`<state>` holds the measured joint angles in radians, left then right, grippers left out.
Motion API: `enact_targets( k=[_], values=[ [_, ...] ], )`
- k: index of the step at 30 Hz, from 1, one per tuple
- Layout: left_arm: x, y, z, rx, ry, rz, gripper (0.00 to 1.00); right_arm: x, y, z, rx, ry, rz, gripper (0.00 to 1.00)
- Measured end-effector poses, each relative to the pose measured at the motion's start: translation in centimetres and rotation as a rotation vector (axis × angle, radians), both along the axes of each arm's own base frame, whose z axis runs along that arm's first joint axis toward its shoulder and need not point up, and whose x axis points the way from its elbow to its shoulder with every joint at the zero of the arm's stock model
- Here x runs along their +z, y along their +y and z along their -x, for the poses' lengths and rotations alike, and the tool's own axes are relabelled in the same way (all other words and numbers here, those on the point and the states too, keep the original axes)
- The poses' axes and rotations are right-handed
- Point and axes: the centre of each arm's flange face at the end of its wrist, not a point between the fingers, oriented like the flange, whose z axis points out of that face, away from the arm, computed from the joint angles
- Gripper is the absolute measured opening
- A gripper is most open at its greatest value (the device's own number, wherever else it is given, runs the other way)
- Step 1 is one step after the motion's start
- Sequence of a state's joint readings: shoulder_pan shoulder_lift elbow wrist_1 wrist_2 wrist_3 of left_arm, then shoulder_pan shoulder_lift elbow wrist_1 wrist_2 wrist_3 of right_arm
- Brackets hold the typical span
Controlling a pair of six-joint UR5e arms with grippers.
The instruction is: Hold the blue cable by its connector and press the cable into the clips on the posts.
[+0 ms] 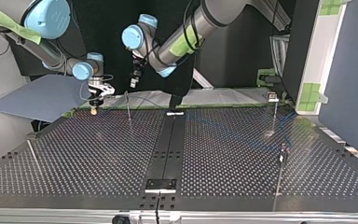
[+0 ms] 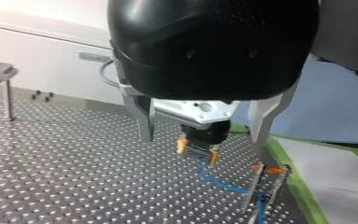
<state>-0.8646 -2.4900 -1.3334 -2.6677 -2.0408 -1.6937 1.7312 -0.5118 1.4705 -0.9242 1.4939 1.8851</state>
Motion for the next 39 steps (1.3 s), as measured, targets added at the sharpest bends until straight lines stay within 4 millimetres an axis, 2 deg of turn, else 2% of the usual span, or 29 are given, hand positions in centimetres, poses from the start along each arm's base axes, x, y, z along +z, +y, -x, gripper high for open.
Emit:
enact_targets(
  k=[16,23,39],
  values=[
    [4.3,2.9,2.2,-0.001,0.04,0.091,1.0,0.0,0.1,-0.3,0.004,-0.014,-0.004,0.0],
    [6.1,3.5,3.9,-0.027,0.055,0.152,1.0,0.0,0.1,-0.3,0.005,-0.016,-0.007,0.0],
    [9.8,6.8,7.6,-0.033,0.061,0.161,1.0,0.0,0.5,-1.3,0.024,-0.013,-0.003,0.0]
  ],
)
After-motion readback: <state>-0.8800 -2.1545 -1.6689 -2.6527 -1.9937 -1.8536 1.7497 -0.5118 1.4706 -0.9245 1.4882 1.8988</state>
